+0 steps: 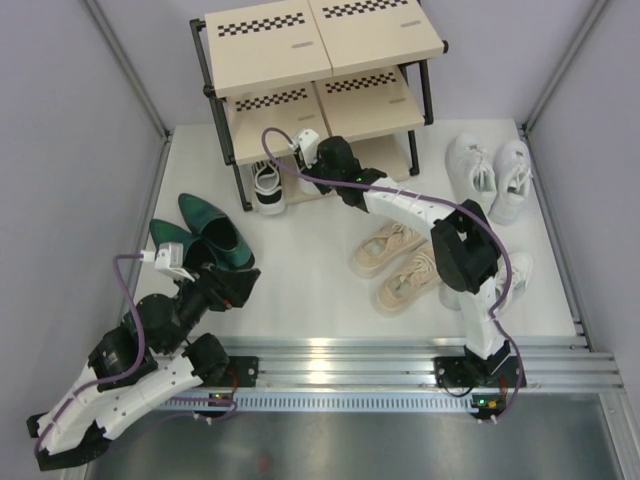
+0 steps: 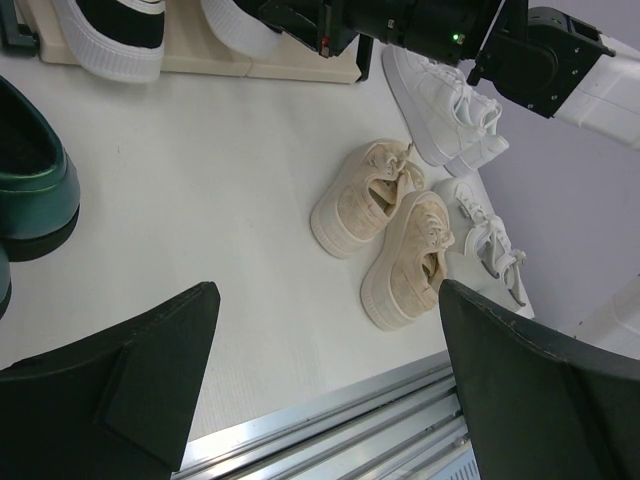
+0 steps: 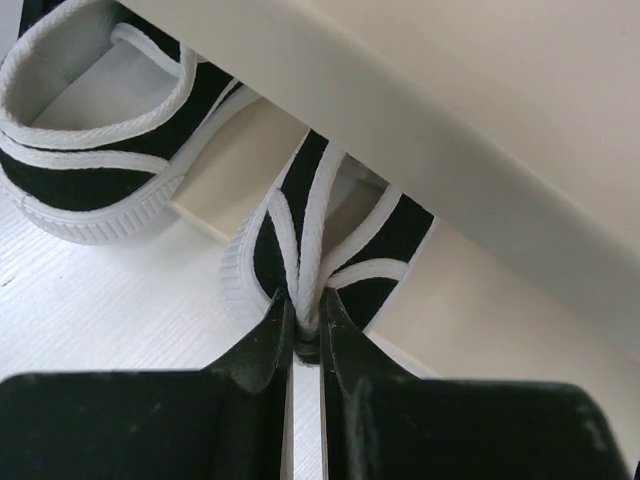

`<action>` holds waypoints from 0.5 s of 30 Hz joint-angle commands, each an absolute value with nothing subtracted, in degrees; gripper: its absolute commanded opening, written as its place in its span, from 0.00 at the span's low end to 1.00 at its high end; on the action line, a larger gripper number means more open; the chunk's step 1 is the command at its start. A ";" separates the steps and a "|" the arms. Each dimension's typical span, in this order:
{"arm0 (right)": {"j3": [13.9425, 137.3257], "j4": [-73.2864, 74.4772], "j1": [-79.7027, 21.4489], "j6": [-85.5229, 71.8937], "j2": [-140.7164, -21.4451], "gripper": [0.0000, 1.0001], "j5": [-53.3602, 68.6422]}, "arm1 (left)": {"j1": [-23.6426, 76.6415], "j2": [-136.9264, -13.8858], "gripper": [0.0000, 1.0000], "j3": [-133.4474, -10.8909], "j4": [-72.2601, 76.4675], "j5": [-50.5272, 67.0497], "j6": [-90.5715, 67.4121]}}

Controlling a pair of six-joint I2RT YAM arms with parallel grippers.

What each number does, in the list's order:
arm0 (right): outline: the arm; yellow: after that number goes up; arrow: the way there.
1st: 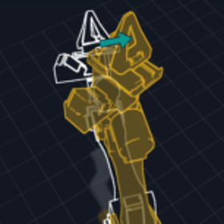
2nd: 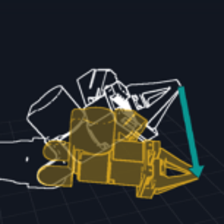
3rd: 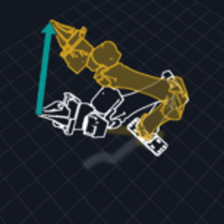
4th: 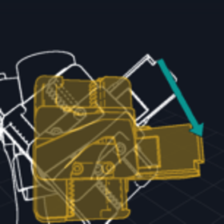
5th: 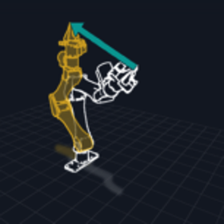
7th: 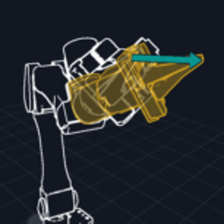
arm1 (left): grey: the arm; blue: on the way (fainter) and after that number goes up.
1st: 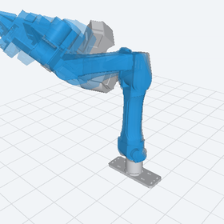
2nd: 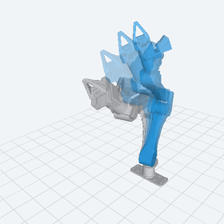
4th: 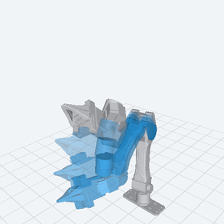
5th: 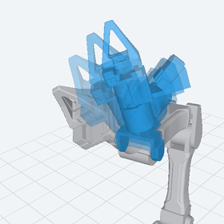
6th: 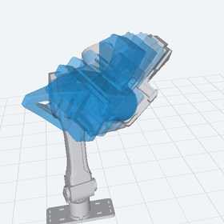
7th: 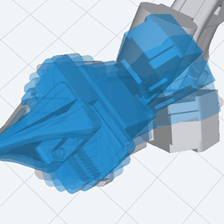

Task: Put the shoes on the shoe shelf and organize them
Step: Adjust the shoe at the shoe shelf.

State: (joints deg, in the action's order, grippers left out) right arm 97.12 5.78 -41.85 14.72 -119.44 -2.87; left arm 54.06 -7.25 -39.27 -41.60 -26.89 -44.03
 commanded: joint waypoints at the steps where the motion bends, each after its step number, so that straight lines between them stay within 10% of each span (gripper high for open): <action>1: 98.79 -1.67 -42.62 13.01 -119.00 0.00 -6.14 | 54.14 -6.68 0.96 -41.13 -40.69 -27.69 -43.24; 15: 101.24 -2.38 -46.32 8.36 -123.22 0.00 -12.02 | 54.14 -6.59 0.96 -40.87 -40.78 -26.90 -43.59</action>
State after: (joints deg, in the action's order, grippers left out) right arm 97.19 5.04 -45.36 10.26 -123.63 -8.80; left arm 54.06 -7.25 -39.27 -41.60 -26.85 -44.03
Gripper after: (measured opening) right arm 0.052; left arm 0.965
